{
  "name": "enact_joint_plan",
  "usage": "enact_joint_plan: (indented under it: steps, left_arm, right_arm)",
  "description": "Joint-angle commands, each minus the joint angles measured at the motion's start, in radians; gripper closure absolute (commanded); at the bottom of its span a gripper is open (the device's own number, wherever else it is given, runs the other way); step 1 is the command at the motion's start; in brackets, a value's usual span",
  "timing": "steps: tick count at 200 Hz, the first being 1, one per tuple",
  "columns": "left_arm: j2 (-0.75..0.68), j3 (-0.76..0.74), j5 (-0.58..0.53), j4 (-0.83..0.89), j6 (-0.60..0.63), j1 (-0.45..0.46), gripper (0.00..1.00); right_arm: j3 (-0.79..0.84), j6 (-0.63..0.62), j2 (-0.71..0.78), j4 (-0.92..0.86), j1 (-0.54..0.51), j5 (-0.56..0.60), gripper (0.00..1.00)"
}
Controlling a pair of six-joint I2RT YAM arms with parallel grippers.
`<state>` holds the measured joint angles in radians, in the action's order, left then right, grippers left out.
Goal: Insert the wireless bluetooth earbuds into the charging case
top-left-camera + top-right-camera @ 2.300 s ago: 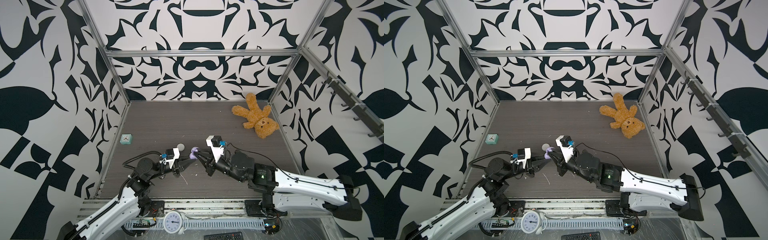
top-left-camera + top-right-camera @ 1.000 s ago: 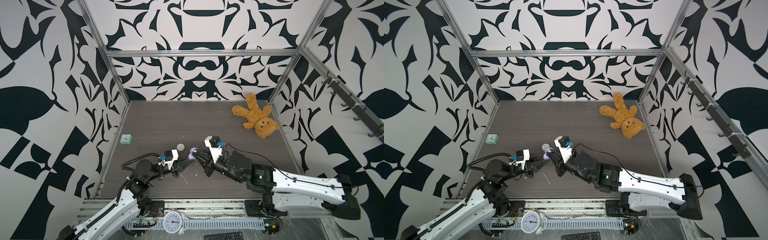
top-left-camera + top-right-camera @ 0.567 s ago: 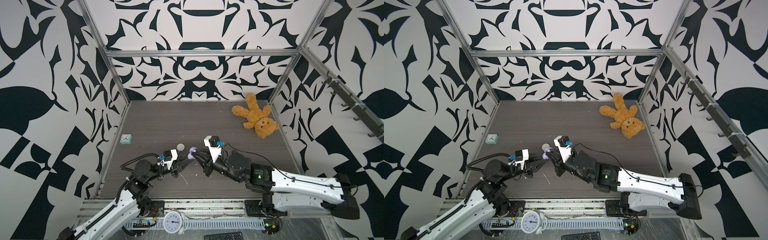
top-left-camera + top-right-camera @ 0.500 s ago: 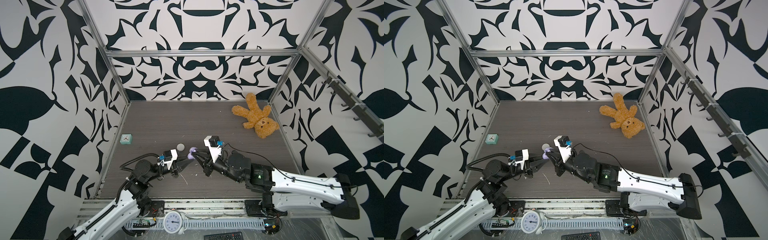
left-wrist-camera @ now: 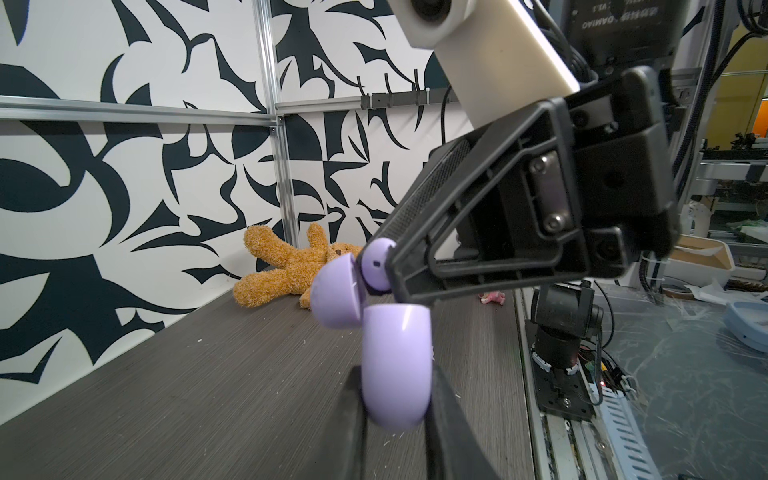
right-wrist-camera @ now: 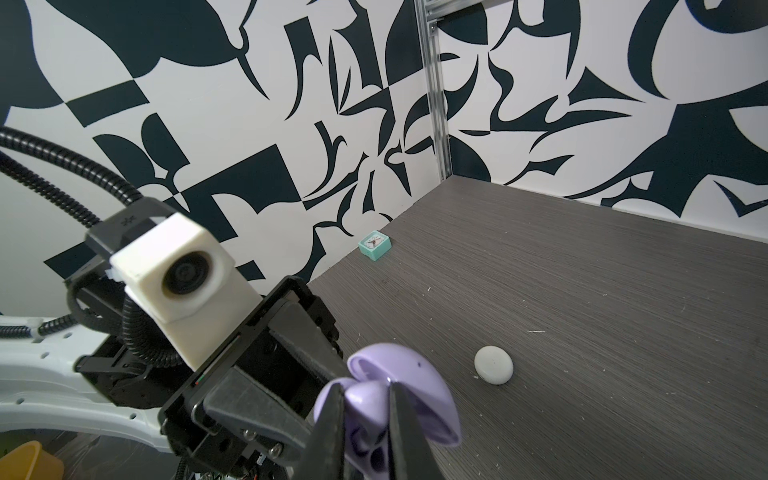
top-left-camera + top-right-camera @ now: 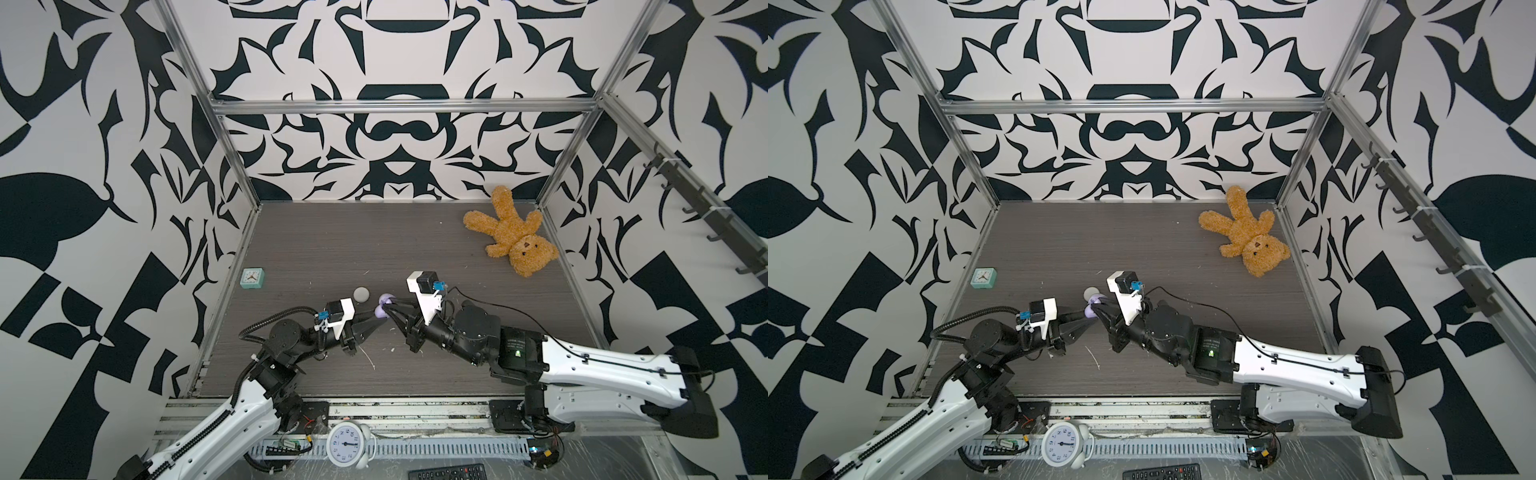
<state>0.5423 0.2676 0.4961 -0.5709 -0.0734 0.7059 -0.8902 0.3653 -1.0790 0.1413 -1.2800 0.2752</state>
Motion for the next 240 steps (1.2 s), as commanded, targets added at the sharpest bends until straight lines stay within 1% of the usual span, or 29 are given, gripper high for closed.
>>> enact_joint_plan:
  steps: [1,84,128,175,240]
  left_arm:
    - [-0.027,0.003,0.017,-0.099,0.014,-0.002,1.0]
    - [-0.027,0.002,0.016,-0.098,0.013,-0.002,1.0]
    - [-0.024,0.002,0.016,-0.099,0.013,-0.002,1.0]
    - [-0.024,0.003,0.016,-0.098,0.011,-0.003,1.0]
    - [-0.021,0.002,0.015,-0.099,0.01,-0.003,1.0]
  right_arm:
    - [-0.02,0.002,-0.006,-0.064,0.002,0.033,0.77]
    - [-0.018,0.004,0.002,-0.063,0.003,0.028,0.75]
    - [-0.021,0.003,0.011,-0.065,0.002,0.02,0.68]
    - [-0.027,0.008,0.011,-0.065,0.002,-0.011,0.68]
    - [-0.03,0.008,0.03,-0.068,0.002,-0.053,0.62]
